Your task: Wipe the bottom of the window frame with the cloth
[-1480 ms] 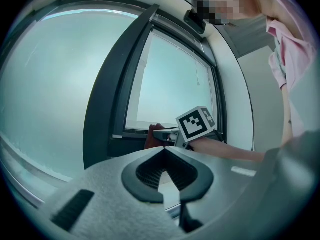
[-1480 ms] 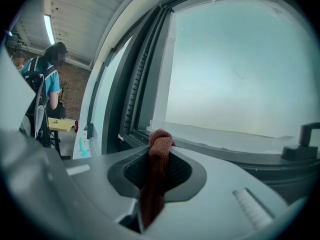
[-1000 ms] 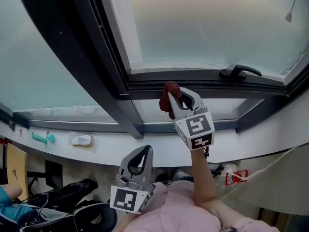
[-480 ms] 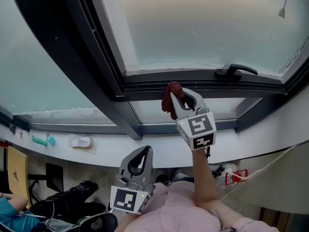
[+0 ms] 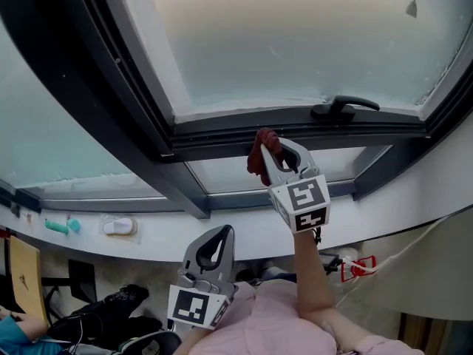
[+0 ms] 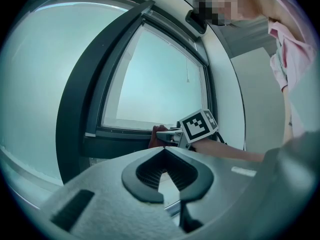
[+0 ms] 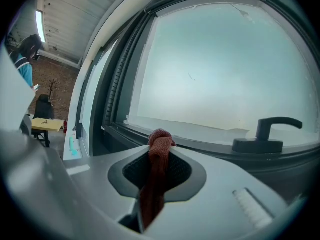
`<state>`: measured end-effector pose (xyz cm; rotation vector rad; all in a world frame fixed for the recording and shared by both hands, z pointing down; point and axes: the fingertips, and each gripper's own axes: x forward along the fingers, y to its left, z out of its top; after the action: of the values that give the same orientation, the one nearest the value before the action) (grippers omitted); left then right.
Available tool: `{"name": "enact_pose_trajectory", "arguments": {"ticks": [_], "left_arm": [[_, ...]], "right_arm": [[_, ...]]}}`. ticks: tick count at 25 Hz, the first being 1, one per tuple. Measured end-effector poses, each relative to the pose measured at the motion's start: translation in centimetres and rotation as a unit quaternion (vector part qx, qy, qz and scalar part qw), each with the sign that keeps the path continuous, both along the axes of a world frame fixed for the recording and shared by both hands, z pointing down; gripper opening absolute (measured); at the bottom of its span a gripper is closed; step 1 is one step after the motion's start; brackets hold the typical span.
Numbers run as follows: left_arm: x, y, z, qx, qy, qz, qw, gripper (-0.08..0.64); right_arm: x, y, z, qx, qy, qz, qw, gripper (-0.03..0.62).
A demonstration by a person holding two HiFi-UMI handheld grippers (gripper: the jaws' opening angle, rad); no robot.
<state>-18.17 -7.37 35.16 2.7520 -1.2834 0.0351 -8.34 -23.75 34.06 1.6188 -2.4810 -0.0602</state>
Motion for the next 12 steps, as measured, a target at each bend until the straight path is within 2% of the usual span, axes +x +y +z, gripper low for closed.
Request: {"name": "enact_pose_trajectory", "arguments": {"ticks": [12], "left_arm": [[4.6, -0.5, -0.3, 0.004, 0.005, 0.032, 0.9995, 0.000]], "right_arm": [[3.6, 0.3, 0.0, -0.005, 0.004, -0.004, 1.000, 0.057]]}}
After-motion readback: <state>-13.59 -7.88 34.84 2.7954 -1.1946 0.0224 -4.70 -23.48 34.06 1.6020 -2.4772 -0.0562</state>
